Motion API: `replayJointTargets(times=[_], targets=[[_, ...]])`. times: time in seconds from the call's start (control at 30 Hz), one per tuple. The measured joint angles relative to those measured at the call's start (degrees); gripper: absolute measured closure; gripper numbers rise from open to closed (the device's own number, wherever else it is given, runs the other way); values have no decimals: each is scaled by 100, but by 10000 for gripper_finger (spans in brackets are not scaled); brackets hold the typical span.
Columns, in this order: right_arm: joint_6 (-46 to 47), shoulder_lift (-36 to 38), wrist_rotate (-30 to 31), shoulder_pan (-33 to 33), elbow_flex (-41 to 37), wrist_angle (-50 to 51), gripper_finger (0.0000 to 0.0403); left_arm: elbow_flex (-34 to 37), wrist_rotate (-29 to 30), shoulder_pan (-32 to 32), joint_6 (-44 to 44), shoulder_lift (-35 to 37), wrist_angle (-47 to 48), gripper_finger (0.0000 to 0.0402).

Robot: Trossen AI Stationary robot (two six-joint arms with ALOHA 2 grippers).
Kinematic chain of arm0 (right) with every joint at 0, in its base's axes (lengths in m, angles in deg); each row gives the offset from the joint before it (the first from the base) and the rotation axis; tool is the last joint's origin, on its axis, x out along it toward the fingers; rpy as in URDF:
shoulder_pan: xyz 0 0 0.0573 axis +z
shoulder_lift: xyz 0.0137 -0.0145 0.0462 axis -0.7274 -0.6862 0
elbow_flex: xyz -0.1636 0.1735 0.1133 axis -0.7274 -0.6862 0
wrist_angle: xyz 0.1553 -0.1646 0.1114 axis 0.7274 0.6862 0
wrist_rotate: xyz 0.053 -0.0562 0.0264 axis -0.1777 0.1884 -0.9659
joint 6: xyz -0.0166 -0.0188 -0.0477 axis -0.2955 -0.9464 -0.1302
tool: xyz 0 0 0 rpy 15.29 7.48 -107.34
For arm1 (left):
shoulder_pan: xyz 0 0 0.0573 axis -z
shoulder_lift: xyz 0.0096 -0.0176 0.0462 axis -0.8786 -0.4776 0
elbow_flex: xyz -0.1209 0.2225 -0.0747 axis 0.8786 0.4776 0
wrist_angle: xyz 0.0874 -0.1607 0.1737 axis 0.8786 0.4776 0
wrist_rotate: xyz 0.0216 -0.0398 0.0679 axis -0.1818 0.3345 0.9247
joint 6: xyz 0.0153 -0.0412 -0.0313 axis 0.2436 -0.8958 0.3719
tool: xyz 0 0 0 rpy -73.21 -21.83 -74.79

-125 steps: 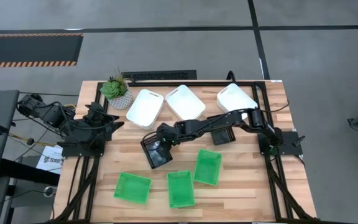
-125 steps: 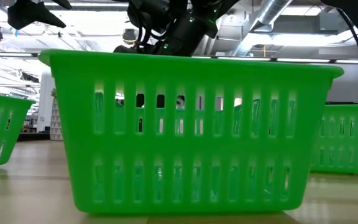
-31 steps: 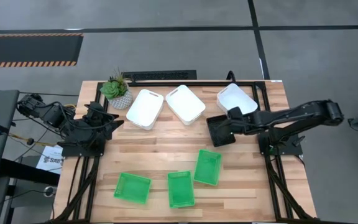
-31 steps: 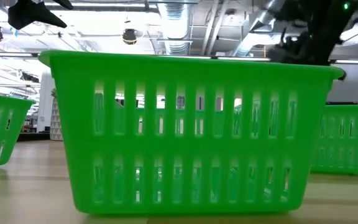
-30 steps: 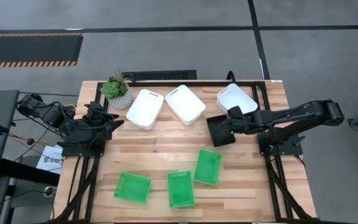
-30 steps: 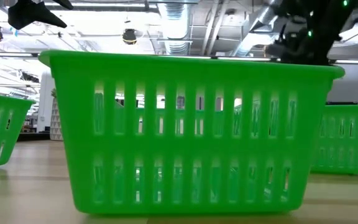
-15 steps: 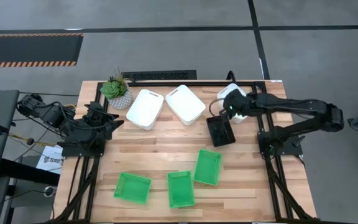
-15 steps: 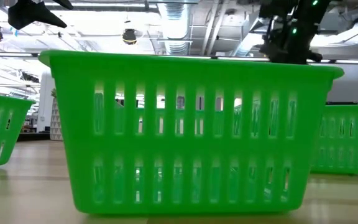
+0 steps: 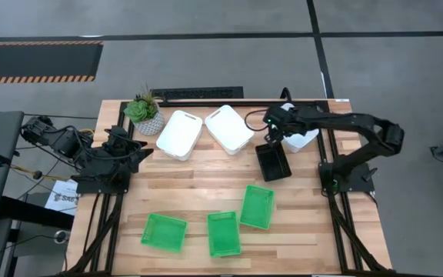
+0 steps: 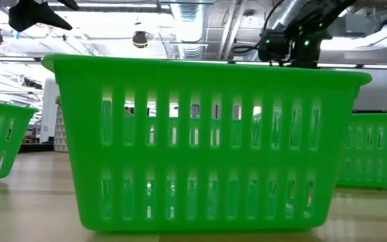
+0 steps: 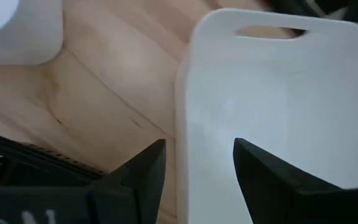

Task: Stack baskets by color
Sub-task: Stack the right white bin on the center white bin

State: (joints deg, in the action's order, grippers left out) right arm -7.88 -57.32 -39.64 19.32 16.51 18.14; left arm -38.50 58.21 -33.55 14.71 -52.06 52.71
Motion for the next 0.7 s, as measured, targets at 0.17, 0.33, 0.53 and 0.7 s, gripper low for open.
replayJointTargets(times=[0.17, 0.33, 0.53, 0.7], targets=[[-259, -575, -78, -106, 0, -139, 195, -1, -13, 0, -5, 2, 2, 178], [-347, -1035, -76, -288, 0, -170, 196, 0, -46, 0, -9, 2, 2, 178], [-395, -1179, -206, -404, 0, -135, 241, 0, -46, 0, -9, 0, 9, 178], [-259, -1182, -239, -471, 0, 72, 361, 0, -47, 0, -11, 2, 69, 178]])
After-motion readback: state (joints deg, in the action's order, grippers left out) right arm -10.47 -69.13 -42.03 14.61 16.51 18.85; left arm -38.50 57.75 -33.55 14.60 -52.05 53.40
